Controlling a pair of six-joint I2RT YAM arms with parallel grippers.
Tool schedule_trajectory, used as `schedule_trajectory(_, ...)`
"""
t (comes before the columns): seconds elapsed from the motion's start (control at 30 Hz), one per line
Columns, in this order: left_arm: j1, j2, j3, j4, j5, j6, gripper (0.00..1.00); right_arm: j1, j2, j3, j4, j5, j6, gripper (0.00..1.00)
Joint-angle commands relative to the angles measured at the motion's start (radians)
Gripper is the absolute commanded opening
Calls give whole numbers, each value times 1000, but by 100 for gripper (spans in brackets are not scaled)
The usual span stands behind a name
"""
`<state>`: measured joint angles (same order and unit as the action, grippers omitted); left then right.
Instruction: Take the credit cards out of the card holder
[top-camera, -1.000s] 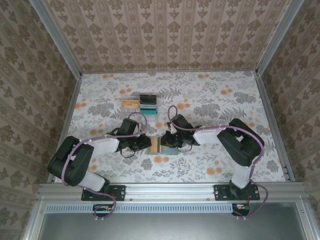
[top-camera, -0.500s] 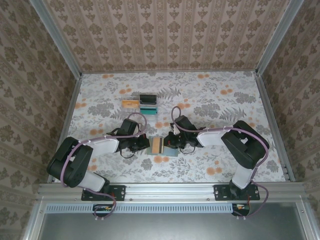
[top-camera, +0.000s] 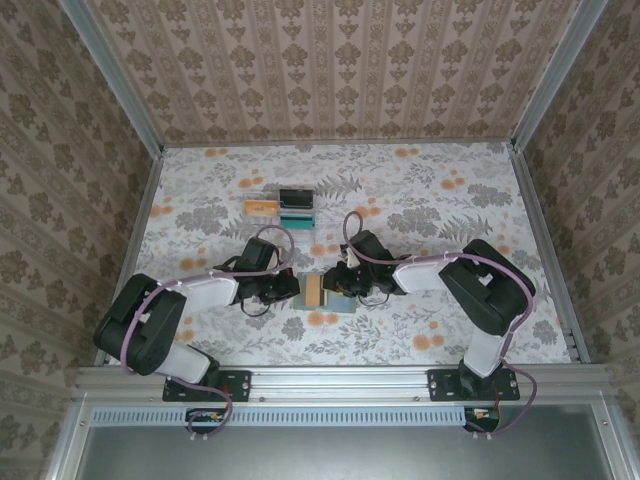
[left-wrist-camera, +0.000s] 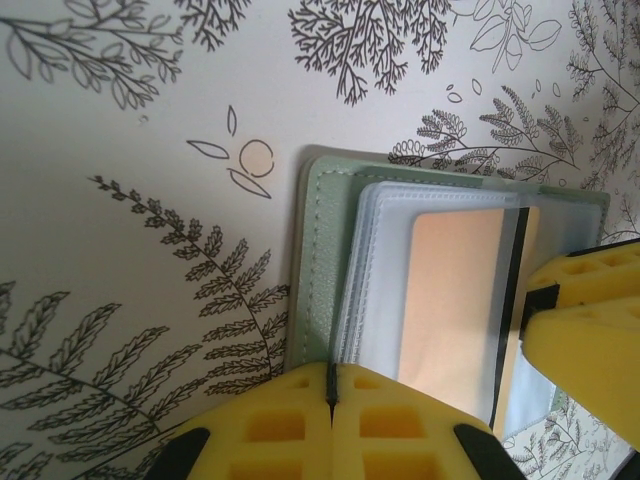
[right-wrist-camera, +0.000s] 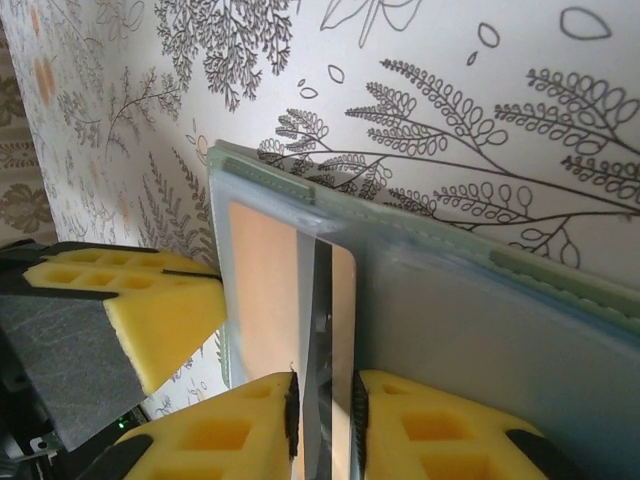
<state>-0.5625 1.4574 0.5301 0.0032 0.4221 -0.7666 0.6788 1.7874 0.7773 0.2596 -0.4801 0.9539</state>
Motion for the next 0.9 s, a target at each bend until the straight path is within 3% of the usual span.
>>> schedule_trajectory(0.0, -11, 0, -12, -67, -19, -1, 3, 7, 24, 10, 20, -3, 16, 21)
schedule_trajectory(0.13, -11, -6, -13, -72, -24, -1, 3, 5, 19, -1, 9, 3, 11, 0)
schedule_trajectory(0.57, 0, -28, -15, -86, -39, -4, 1, -61, -165, -121, -61, 15, -47, 0)
schedule_trajectory(0.7, 1, -41, 0, -89, -35, -9, 5, -71, -193, -128, -82, 4, -73, 0)
schedule_trajectory(0.8, 2, -81, 12, -98, -32, -17, 23, -73, -208, -131, -71, -13, -76, 0)
schedule_trajectory(0.87, 5, -124, 18, -100, -27, -31, 46, -76, -229, -134, -68, -18, -75, 0)
